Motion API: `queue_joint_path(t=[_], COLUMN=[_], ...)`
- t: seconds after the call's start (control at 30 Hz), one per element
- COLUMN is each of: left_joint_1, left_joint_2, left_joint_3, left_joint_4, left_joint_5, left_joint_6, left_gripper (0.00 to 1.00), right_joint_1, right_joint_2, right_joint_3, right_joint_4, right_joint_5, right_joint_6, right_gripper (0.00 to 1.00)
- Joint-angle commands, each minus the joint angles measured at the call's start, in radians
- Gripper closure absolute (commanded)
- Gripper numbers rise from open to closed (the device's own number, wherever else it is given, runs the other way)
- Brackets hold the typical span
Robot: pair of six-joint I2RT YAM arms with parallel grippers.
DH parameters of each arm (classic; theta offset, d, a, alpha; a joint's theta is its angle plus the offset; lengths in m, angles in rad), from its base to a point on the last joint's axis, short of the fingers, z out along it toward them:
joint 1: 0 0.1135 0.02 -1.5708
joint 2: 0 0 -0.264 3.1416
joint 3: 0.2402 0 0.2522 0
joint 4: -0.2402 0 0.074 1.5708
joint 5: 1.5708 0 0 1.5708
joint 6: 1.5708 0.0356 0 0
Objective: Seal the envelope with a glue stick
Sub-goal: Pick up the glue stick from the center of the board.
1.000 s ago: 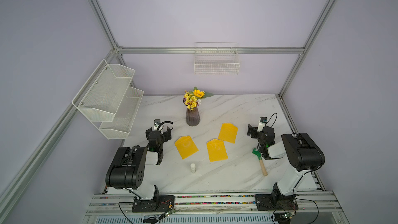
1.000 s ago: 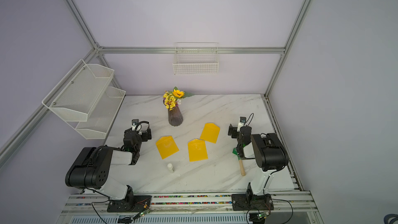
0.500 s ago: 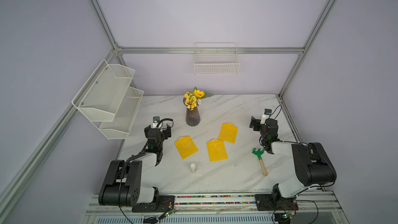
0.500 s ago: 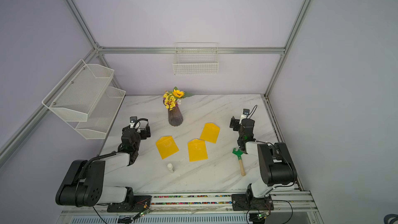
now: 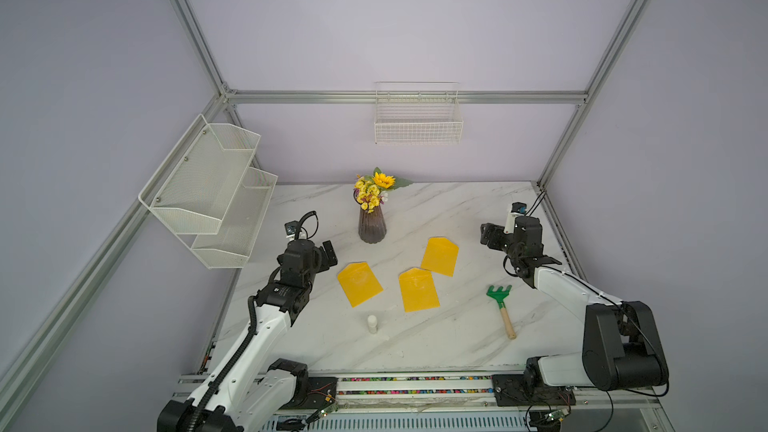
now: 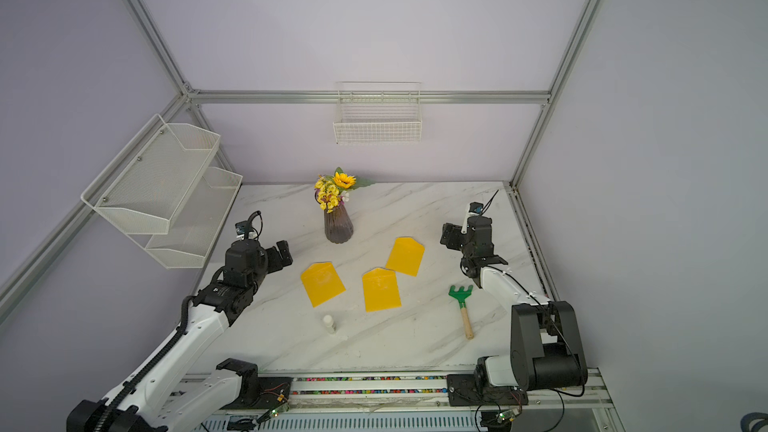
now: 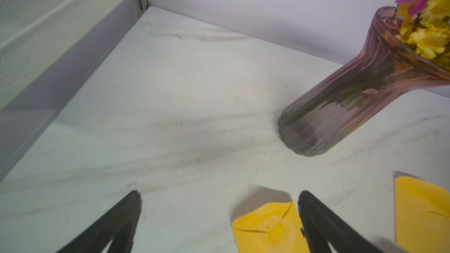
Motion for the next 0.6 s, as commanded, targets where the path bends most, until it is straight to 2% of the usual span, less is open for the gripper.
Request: queue_joint_path(t=[0.0,0.23,0.37,0.47,0.57], left_joint_1=[-0.034,-0.239,-0.334,-0.435,-0.494], left_joint_2=[-0.007,0.017,0.072,0.117,0.166], left_joint_3=[0.081,0.202,0.257,0.290,0.323], left_joint_4=[-0.288,-0.510,-0.594,-0.664,-0.703], left_joint_5=[0.075,0.040,0.063,0.007,0.021], left_joint_6=[-0.130,-0.219,-0.270,-0.319,-0.355], left_gripper=[0.01,0.01,0.02,0.03,0.04], right_joint_1=[0.004,0.004,0.004,0.004,0.004], right_joint_2=[-0.001,-0.010,-0.012,-0.015,-0.014], right_joint_3=[0.033,0.045,0.064,0.064,0.062], right_joint_4=[-0.124,-0.168,-0.199,-0.199,-0.203], right_joint_5=[-0.090,-0.152,-0.179,-0.187,-0.187], right_joint_6=[0.017,0.011,0.001,0.001,0.004], right_gripper=[0.15,0.17,0.17,0.17,0.17])
